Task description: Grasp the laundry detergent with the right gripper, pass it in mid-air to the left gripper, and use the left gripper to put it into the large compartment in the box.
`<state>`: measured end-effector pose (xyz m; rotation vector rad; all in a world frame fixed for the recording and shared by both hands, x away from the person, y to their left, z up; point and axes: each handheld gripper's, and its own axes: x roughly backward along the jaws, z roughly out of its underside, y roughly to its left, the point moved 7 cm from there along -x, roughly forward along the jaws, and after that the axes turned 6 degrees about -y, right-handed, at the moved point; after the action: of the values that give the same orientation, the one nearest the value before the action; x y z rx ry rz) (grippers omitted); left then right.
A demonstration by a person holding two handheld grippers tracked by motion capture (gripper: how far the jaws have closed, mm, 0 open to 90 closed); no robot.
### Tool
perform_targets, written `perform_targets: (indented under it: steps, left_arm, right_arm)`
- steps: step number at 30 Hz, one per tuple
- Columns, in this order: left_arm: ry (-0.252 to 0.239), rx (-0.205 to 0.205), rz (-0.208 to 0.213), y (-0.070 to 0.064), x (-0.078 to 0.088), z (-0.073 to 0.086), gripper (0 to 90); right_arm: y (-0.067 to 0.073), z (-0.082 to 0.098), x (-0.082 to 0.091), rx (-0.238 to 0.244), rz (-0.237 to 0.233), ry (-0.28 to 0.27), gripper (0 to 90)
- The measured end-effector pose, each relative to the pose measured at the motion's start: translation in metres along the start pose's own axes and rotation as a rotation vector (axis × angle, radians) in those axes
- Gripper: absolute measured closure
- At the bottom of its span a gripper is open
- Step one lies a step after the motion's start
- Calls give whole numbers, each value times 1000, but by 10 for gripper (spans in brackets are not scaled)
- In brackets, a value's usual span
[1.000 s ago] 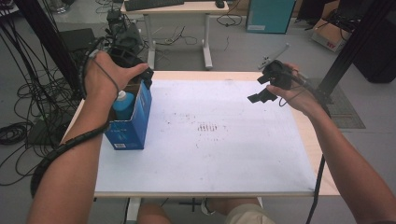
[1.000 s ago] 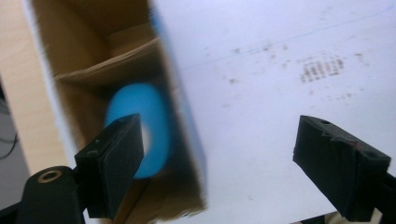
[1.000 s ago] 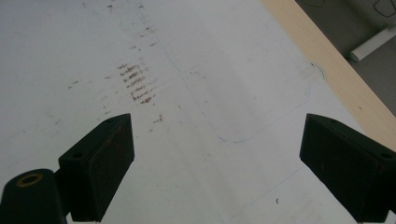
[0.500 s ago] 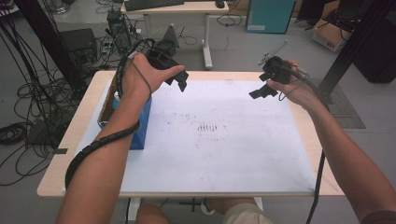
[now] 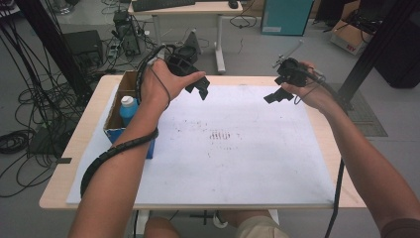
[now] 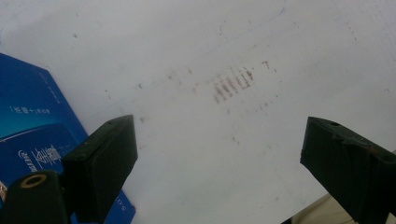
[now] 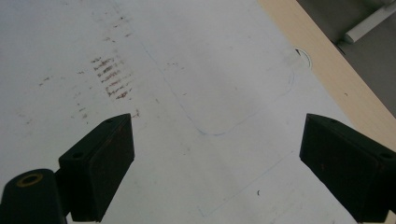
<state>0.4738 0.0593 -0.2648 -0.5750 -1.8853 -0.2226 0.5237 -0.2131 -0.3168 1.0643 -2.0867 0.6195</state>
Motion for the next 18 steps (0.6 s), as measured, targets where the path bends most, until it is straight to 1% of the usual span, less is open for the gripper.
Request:
perform_targets:
  steps: [7, 9, 10, 11, 18]
  left_arm:
    - [-2, -7, 0, 0, -2, 1, 114]
    - [-2, -13, -6, 0, -2, 1, 115]
    - [0, -16, -11, 0, -3, 1, 116]
    - [-2, -17, -12, -1, -3, 1, 118]
    - [-1, -20, -11, -1, -3, 1, 117]
  right_arm:
    - [1, 0, -1, 5, -1, 12, 102]
    - [2, -1, -1, 2, 0, 7, 102]
    - [2, -1, -2, 9, -2, 7, 102]
    - [2, -1, -1, 6, -3, 15, 102]
    - [3, -1, -2, 8, -4, 8, 102]
